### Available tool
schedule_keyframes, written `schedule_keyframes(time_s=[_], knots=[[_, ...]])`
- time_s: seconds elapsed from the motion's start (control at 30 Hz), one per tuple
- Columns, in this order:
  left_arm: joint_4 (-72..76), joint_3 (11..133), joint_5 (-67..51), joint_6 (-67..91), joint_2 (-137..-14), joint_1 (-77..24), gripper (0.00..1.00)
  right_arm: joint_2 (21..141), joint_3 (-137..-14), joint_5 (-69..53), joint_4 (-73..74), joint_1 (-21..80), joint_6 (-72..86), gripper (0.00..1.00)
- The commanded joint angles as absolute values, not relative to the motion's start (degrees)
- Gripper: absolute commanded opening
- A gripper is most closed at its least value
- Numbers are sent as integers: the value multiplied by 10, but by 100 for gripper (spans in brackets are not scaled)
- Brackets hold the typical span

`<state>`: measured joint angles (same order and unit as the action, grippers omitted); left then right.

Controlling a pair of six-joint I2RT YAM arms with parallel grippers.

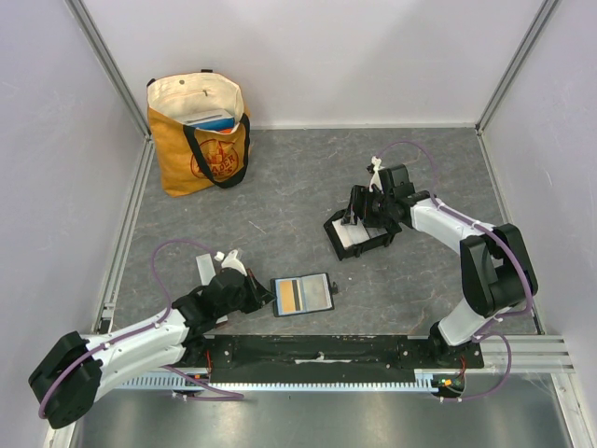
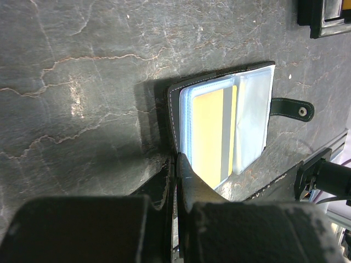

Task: Put the credit cards into the card holder
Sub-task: Pick up the credit card from the storage box.

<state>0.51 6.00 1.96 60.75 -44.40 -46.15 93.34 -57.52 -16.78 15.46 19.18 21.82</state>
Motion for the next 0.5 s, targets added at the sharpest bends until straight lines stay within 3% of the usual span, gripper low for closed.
schedule_keyframes(time_s=[0.0, 0.23, 0.37, 0.47], knots=[[18, 69, 28, 621, -440, -463, 2, 918, -585, -189, 137, 187, 215, 80], [20, 67, 28, 621, -440, -462, 2, 912, -581, -179, 137, 186, 214, 77], [20, 68, 27, 620, -440, -463, 2, 918, -586, -141, 139, 184, 204, 92], [20, 68, 26, 620, -439, -463, 2, 930, -591, -132, 138, 185, 195, 95]])
